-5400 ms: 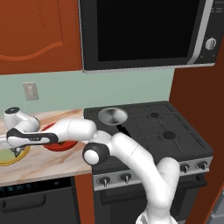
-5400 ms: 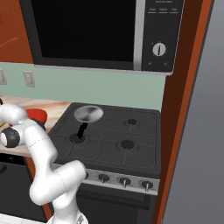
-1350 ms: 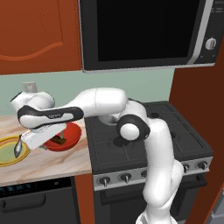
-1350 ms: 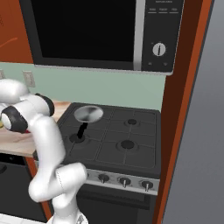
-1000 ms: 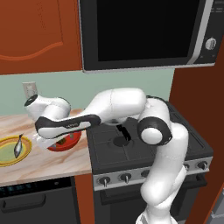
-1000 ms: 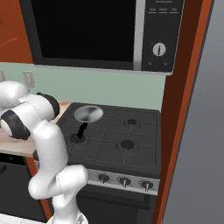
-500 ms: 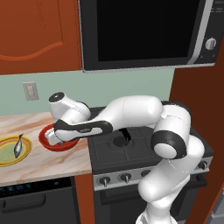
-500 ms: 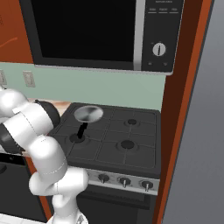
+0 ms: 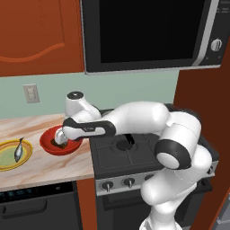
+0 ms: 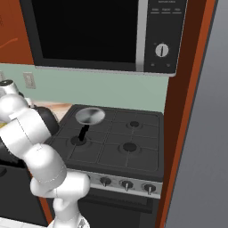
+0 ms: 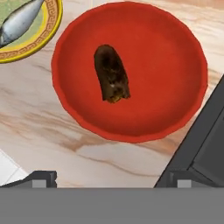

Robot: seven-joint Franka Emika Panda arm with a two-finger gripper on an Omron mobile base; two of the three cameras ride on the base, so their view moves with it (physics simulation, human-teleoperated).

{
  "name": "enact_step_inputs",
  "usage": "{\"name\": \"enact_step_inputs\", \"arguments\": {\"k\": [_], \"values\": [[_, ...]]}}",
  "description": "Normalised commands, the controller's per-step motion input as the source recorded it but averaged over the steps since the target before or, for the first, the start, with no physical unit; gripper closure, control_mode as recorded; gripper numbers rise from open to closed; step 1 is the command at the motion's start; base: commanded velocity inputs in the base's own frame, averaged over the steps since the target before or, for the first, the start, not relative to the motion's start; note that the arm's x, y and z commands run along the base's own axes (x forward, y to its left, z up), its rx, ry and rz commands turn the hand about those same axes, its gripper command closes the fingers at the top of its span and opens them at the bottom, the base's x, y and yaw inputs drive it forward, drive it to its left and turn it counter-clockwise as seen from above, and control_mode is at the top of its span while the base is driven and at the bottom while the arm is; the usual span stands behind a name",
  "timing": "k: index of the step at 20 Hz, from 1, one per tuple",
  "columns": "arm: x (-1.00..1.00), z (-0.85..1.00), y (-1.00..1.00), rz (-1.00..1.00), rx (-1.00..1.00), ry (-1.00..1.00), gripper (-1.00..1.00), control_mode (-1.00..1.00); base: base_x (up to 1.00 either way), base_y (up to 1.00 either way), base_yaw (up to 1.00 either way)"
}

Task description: Place the fish on the plate and place the sweet potato on the same plate.

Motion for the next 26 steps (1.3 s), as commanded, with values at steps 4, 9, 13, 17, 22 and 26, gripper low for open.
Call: {"name": "enact_step_inputs", "arguments": {"k": [4, 9, 13, 17, 22, 26], "values": [[0.16, -0.02, 0.16, 0.18, 0.06, 0.0, -1.0, -1.0, 0.0, 0.0, 0.0], [0.23, -0.07, 0.13, 0.16, 0.05, 0.0, -1.0, -1.0, 0.0, 0.0, 0.0], [0.29, 0.0, 0.01, 0.13, 0.03, 0.03, -1.0, -1.0, 0.0, 0.0, 0.0], [0.33, 0.0, 0.02, 0.1, 0.04, 0.03, -1.0, -1.0, 0.0, 0.0, 0.0], [0.17, -0.06, 0.21, 0.05, 0.03, 0.06, -1.0, -1.0, 0.0, 0.0, 0.0], [0.06, -0.1, 0.29, 0.0, 0.0, 0.11, -1.0, -1.0, 0.0, 0.0, 0.0]]}}
